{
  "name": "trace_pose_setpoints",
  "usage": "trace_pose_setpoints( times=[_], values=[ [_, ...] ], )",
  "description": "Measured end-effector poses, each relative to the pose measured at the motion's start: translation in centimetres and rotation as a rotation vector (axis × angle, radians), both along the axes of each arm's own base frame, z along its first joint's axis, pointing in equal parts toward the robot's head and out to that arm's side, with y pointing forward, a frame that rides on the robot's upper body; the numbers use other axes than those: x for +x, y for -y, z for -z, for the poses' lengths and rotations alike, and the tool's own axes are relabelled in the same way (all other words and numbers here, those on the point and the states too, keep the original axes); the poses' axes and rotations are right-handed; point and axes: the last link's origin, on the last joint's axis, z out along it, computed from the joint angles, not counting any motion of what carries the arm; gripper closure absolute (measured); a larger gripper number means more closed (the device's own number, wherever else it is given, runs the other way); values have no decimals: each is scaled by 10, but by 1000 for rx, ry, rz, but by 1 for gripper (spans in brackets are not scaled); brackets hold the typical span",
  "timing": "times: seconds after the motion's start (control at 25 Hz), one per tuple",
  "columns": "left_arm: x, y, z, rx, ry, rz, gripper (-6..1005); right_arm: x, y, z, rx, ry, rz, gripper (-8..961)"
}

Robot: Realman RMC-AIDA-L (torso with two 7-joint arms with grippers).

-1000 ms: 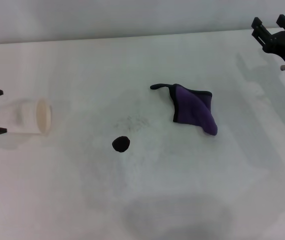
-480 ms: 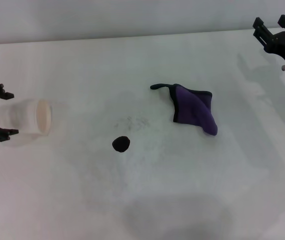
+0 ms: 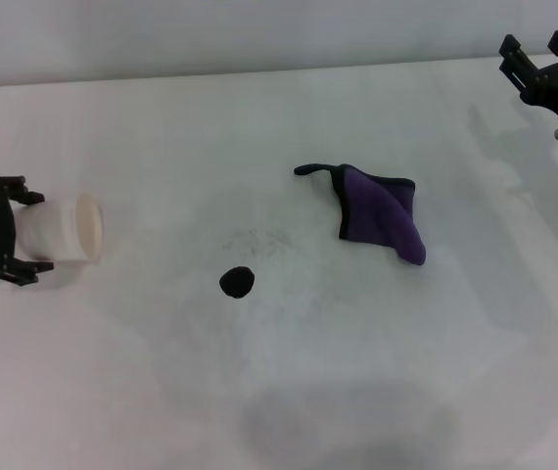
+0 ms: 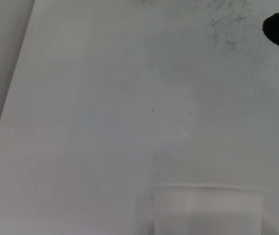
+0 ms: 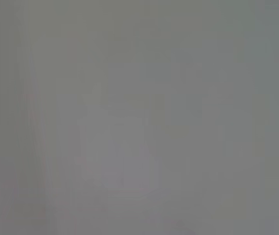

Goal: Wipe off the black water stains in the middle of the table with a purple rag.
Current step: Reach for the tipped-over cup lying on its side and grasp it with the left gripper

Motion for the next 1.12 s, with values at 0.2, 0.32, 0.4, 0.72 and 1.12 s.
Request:
trace_pose_setpoints(
  times=[0.2, 0.32, 0.4, 0.72, 1.12],
  values=[
    [-5, -4, 10, 29, 4, 2, 114, 0, 0, 0, 0, 0, 1, 227],
    [-4, -4, 10, 34, 18, 8, 114, 0, 0, 0, 0, 0, 1, 227],
    [-3, -4, 10, 36, 25, 7, 115, 0, 0, 0, 0, 0, 1, 227],
    [-5, -4, 12, 45, 24, 3, 120, 0, 0, 0, 0, 0, 0, 227],
    [-6, -4, 13, 50, 25, 2, 170, 0, 0, 0, 0, 3, 1, 227]
  ],
)
